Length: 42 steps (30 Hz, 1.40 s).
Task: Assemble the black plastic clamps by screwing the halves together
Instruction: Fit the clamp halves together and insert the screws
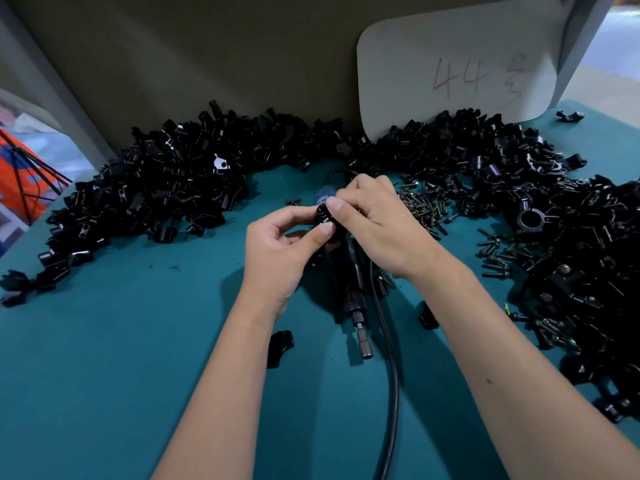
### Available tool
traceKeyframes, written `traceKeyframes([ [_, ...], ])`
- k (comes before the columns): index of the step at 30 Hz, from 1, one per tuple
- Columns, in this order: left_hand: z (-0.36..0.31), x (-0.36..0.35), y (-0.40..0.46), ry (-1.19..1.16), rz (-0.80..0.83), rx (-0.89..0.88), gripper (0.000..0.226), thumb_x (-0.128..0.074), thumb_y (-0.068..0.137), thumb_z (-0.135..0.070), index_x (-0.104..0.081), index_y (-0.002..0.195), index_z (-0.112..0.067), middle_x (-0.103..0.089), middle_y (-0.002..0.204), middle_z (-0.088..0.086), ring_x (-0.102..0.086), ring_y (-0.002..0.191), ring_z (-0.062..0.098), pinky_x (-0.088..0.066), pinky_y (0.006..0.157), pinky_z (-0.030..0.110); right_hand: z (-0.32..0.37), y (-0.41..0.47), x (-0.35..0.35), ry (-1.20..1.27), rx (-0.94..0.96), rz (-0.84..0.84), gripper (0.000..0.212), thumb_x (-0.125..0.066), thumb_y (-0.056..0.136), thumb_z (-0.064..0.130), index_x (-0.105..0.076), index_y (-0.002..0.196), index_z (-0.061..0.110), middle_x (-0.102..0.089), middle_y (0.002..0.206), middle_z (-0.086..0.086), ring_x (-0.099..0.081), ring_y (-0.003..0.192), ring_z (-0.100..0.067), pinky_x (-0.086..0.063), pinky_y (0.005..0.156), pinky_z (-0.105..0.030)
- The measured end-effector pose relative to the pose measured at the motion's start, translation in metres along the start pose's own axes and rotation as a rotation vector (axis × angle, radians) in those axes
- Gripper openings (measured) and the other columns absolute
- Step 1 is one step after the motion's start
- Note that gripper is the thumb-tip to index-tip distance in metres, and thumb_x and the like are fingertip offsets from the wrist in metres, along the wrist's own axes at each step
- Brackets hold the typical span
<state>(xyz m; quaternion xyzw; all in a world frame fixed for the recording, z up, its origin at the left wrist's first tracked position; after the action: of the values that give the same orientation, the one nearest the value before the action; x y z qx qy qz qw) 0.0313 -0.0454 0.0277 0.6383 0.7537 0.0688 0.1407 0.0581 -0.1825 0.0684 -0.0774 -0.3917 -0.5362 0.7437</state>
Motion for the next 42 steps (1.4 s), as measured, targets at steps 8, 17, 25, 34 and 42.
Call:
traceKeyframes([
  [8, 0.006, -0.001, -0.002, 0.002, -0.027, 0.035, 0.019, -0.083, 0.079, -0.014, -0.079, 0.097, -0.018, -0.079, 0.101, 0.01, -0.077, 0.086, 0.029, -0.062, 0.087, 0.051, -0.001, -0.003, 0.008, 0.069, 0.01, -0.086, 0.053, -0.039, 0.109, 0.039, -0.048, 0.073, 0.002, -0.048, 0.078, -0.01, -0.041, 0.085, -0.017, -0.033, 0.078, -0.034],
  [17, 0.005, -0.005, -0.004, 0.048, -0.004, 0.047, 0.021, -0.084, 0.079, -0.017, -0.079, 0.099, -0.017, -0.08, 0.098, 0.008, -0.078, 0.084, 0.028, -0.063, 0.081, 0.039, 0.001, -0.002, 0.006, 0.057, 0.051, -0.131, 0.056, -0.048, 0.105, 0.048, -0.065, 0.071, 0.008, -0.052, 0.08, -0.018, -0.049, 0.077, -0.02, -0.041, 0.073, -0.038],
  [25, 0.0, -0.006, -0.007, -0.279, -0.01, 0.138, 0.01, -0.078, 0.081, -0.014, -0.083, 0.089, -0.016, -0.078, 0.098, 0.011, -0.074, 0.078, 0.027, -0.06, 0.072, 0.027, -0.007, -0.002, 0.008, 0.009, 0.09, -0.071, 0.032, -0.045, 0.111, 0.019, -0.051, 0.085, 0.002, -0.049, 0.078, -0.008, -0.044, 0.076, -0.02, -0.036, 0.072, -0.037],
  [34, 0.001, -0.01, -0.009, -0.338, 0.017, 0.194, 0.014, -0.074, 0.081, -0.016, -0.081, 0.093, -0.013, -0.078, 0.097, 0.011, -0.075, 0.074, 0.023, -0.058, 0.069, 0.023, -0.01, -0.005, 0.01, 0.155, -0.031, -0.123, 0.055, -0.038, 0.112, 0.041, -0.028, 0.064, 0.017, -0.027, 0.057, 0.009, -0.024, 0.053, -0.009, -0.023, 0.056, -0.032],
  [42, 0.007, -0.008, -0.01, -0.337, 0.012, 0.234, 0.014, -0.073, 0.083, -0.017, -0.081, 0.093, -0.012, -0.078, 0.096, 0.011, -0.075, 0.075, 0.024, -0.058, 0.07, 0.023, -0.014, -0.004, 0.009, 0.154, -0.091, -0.159, 0.068, -0.039, 0.107, 0.057, -0.027, 0.055, 0.014, -0.026, 0.048, 0.004, -0.023, 0.046, -0.01, -0.024, 0.051, -0.031],
])
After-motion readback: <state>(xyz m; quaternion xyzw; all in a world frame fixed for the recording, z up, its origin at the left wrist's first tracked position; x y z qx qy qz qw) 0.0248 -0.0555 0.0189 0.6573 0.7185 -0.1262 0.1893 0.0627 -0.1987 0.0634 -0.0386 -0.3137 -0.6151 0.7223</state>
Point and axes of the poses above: each hand's wrist, its own y-axis towards the middle knuckle, its own x-axis out of the back of the hand, z = x × y, the point moved 10 cm from there along y, towards the middle knuckle
